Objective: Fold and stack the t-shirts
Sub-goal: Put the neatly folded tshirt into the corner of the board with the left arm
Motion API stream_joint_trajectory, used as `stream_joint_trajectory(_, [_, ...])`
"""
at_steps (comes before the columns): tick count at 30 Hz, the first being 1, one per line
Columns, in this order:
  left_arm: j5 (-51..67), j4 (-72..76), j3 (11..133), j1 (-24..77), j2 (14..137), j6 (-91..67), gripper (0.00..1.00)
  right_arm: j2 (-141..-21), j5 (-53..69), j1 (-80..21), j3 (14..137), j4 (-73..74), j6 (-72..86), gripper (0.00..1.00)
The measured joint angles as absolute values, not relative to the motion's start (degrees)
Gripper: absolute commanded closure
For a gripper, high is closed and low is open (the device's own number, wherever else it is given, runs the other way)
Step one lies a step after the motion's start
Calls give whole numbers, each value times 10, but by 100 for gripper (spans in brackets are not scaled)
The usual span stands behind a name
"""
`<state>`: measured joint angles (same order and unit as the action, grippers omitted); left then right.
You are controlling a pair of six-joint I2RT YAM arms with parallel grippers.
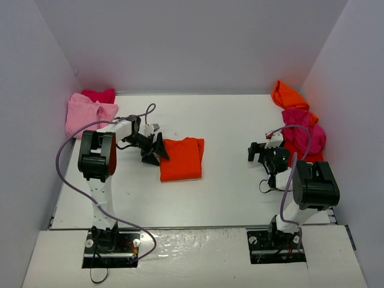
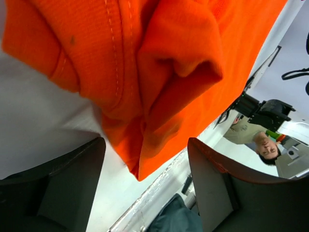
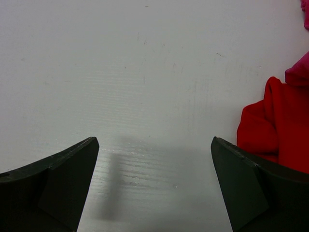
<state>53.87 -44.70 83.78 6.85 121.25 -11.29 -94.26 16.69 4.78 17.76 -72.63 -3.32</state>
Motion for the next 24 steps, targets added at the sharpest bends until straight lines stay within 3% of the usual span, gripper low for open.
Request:
stream_joint_trajectory(15, [553, -481, 968, 165, 1291, -110, 34, -943, 167, 48, 178, -726, -33, 0])
stream_joint_trajectory(18, [572, -479, 990, 177, 1311, -111, 50, -943, 167, 48, 178, -726, -33, 0])
stream_joint_trajectory(20, [583, -473, 999, 180, 1327, -114, 99, -943, 167, 48, 178, -726, -33, 0])
stream_joint_trajectory(24, [604, -470, 1025, 180, 1370, -116, 100, -943, 166, 48, 178, -726, -33, 0])
